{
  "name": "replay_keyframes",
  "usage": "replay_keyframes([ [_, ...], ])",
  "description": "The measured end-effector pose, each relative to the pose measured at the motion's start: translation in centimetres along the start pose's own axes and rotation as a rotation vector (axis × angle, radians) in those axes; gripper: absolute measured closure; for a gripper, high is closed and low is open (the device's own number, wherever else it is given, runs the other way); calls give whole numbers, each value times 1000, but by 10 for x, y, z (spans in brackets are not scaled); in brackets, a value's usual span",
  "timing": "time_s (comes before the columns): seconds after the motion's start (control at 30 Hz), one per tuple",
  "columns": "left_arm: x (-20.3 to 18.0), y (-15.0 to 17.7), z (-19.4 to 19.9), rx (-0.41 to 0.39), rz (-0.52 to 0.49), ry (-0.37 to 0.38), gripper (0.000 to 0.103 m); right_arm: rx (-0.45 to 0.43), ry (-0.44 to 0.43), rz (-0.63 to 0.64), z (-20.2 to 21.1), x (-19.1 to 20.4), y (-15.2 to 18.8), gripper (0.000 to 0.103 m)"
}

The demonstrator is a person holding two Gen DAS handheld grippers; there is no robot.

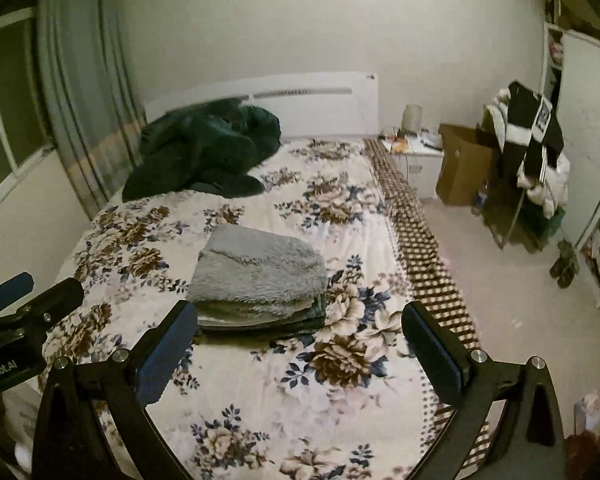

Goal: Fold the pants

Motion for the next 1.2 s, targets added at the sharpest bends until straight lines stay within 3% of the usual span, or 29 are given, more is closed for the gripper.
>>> replay_keyframes([
  [0.3,-15,11,57,-27,-16,-50,4,-61,2,9,104,-23,9,0],
  [0.5,-17,19,77,-26,-34,-41,3,-85,4,-3,150,-22,12,0],
  [0.77,-19,26,98,-66,-60,-78,3,-86,7,-12,178,-17,22,0],
  [1.2,-18,33,106,-68,-56,-71,3,-87,4,9,191,-14,26,0],
])
Point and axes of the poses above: each gripper's, at about its wrist camera, not at the fingertips, and z roughly against the way its jaws point, x to its left, y to its underside, the point moved 2 cm from there along -z, roughly the way its jaws point, and after that the axes turned 13 degrees about y, right-handed, at the moved point
